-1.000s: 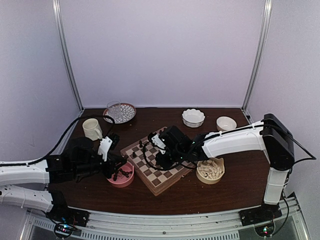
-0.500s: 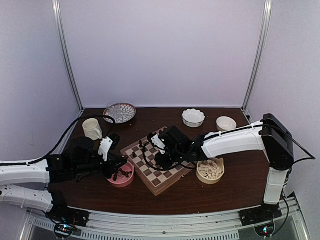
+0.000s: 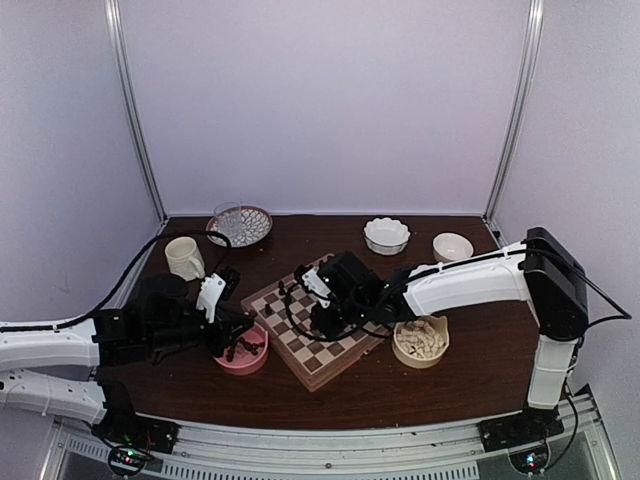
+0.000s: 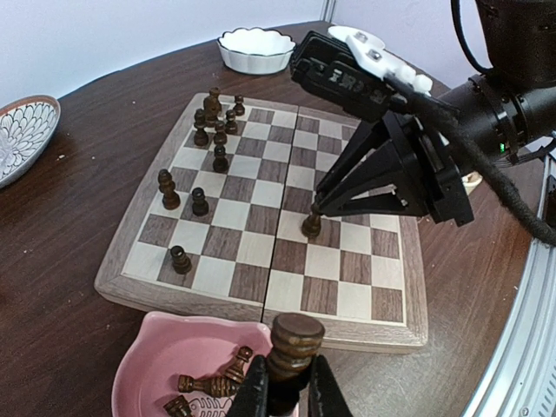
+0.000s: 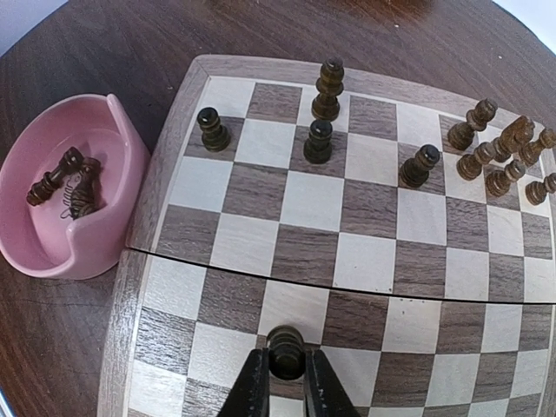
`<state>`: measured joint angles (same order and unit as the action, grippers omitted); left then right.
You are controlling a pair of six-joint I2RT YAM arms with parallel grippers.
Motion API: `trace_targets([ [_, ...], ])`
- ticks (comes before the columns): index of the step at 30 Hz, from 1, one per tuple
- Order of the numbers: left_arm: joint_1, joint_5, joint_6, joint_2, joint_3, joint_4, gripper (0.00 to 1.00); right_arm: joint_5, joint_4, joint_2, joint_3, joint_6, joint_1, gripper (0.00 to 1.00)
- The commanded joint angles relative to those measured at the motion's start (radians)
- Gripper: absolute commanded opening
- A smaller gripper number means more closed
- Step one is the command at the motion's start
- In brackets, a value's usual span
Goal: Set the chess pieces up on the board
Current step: Pick up the queen from the chessboard, then place the queen at d8.
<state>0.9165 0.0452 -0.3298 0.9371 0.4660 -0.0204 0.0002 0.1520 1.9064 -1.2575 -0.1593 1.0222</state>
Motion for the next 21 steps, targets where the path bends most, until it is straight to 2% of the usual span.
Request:
trace_targets([
  [1, 0.002, 0.002, 0.017, 0.006, 0.029, 0.027, 0.01, 0.008, -0.039, -0.062, 0.009, 0.018, -0.003, 0.13],
  [12, 0.002, 0.024, 0.023, -0.006, 0.030, -0.013, 0.03, -0.005, 0.026, -0.023, -0.143, 0.069, -0.004, 0.12],
  [21, 0.001, 0.031, 0.018, -0.037, 0.021, -0.018, 0.02, 0.098, 0.130, 0.133, -0.394, 0.068, -0.014, 0.11],
])
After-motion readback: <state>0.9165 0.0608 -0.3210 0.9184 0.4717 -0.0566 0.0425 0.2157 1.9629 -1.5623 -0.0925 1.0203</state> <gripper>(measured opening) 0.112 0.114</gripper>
